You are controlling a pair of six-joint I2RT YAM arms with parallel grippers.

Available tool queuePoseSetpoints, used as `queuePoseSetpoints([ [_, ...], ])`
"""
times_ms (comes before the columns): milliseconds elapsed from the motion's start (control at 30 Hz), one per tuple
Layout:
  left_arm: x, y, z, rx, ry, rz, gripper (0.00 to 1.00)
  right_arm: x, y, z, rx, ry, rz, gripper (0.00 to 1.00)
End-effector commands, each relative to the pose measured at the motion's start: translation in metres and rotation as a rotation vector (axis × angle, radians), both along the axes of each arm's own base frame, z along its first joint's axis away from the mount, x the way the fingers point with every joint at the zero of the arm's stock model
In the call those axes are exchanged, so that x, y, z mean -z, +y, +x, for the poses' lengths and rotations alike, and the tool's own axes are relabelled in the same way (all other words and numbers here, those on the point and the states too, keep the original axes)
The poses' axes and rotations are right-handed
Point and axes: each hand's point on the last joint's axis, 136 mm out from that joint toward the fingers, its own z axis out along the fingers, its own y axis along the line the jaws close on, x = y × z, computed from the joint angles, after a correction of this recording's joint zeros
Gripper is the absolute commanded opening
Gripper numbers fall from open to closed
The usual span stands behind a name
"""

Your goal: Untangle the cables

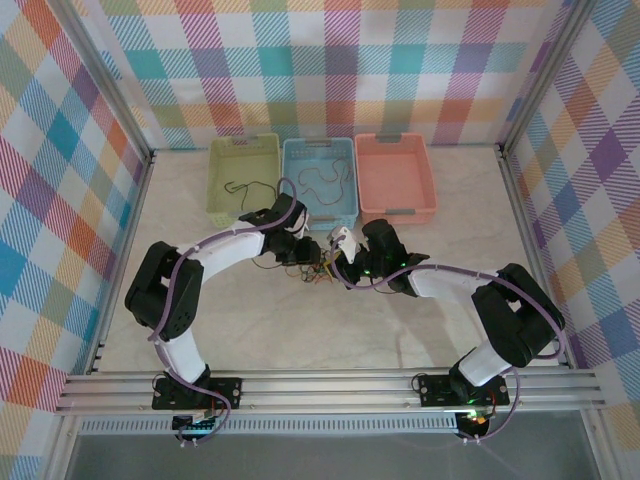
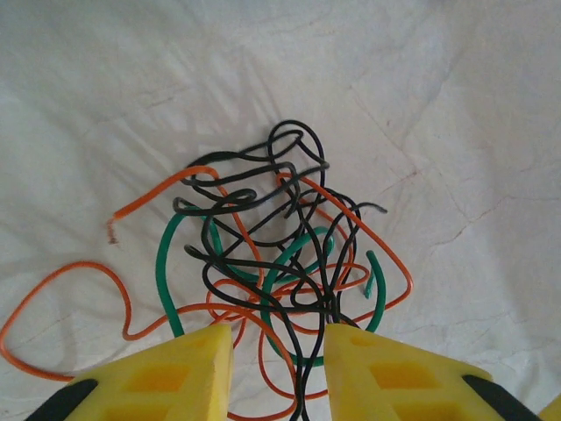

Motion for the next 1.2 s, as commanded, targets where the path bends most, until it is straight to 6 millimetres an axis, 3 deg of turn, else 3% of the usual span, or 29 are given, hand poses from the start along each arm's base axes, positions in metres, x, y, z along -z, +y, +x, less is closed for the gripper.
queuePoseSetpoints([
  [0,0.002,-0.005,-0.011,0.040,0.035,0.002,0.33,-0.008,0.007,0.002,-0.026,-0.021,0.015,0.00],
  [567,0.012,-0.005,-0.034,0.060,0.102,-0.033,0.32,-0.007,0.007,0.003,-0.018,-0.019,0.007,0.00],
  [733,0.012,-0.005,-0.033,0.059,0.097,-0.033,0.23,-0.007,0.007,0.003,-0.020,-0.016,0.007,0.00],
  [900,0.011,-0.005,-0.031,0.050,0.081,-0.036,0.02,-0.007,0.006,0.004,-0.018,-0.020,0.005,0.00],
  [1000,0.006,0.004,-0.025,0.017,0.035,0.002,0.00,-0.008,0.004,0.006,0.001,-0.034,0.001,0.00],
  [1167,-0.006,0.036,-0.011,-0.096,-0.065,0.079,0.00,-0.011,-0.013,0.021,0.122,-0.106,-0.032,0.00],
])
